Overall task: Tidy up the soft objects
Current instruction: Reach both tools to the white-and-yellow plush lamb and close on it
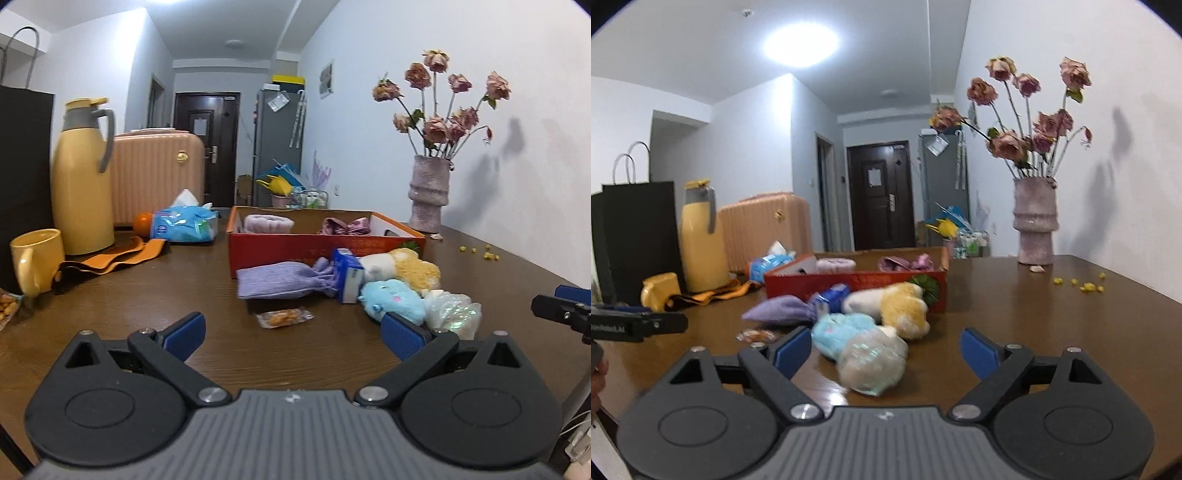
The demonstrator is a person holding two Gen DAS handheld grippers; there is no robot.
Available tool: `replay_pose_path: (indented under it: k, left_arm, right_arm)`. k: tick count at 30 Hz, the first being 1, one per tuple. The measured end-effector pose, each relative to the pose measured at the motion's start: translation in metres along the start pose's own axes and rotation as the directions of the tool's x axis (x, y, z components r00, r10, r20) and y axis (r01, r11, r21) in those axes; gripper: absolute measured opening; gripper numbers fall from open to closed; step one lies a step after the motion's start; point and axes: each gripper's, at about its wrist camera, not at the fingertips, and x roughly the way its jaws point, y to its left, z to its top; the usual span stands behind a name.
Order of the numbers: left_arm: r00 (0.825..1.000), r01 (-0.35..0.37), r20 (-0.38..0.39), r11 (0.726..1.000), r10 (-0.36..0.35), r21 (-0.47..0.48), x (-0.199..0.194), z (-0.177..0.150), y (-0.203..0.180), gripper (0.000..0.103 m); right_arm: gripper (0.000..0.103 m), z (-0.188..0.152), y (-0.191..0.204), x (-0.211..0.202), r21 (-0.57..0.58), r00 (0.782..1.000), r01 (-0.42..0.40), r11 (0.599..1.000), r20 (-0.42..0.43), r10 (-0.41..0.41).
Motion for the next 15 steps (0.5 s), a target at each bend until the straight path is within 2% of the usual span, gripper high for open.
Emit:
replay_pose_path:
  k: [6, 11, 12, 14, 15]
  left_arm:
    - [0.998, 0.046, -0.032, 0.998, -0.045, 0.041, 0.028, 0.009, -0.023, 0.103]
    - [0.984, 0.169, -0.056, 0.984, -0.166, 0.059, 0.066, 0.026, -0.049, 0.103]
    - [0.98, 0.194, -0.065, 0.98, -0.19, 0.052, 0.076, 0.029, -0.054, 0.1]
    - [0.969, 0.232, -0.097, 0.972, -0.229, 0.023, 0.1, 0.038, -0.064, 0.088]
    - [0.963, 0.246, -0.112, 0.969, -0.243, 0.011, 0.111, 0.042, -0.068, 0.078]
  right_arm:
    - [0.087, -0.002, -0.018, 0.017, 0.06, 0.999, -0.008, 0.998, -0.032, 0.01]
    - [0.08, 0.01, -0.029, 0.055, 0.062, 0.997, -0.017, 0.998, -0.072, 0.022]
    - [0.078, 0.015, -0.032, 0.066, 0.068, 0.996, -0.017, 0.998, -0.082, 0.023]
    - [0.074, 0.025, -0.038, 0.089, 0.075, 0.994, -0.021, 0.997, -0.103, 0.029]
    - [0.072, 0.029, -0.039, 0.1, 0.074, 0.993, -0.026, 0.997, -0.115, 0.035]
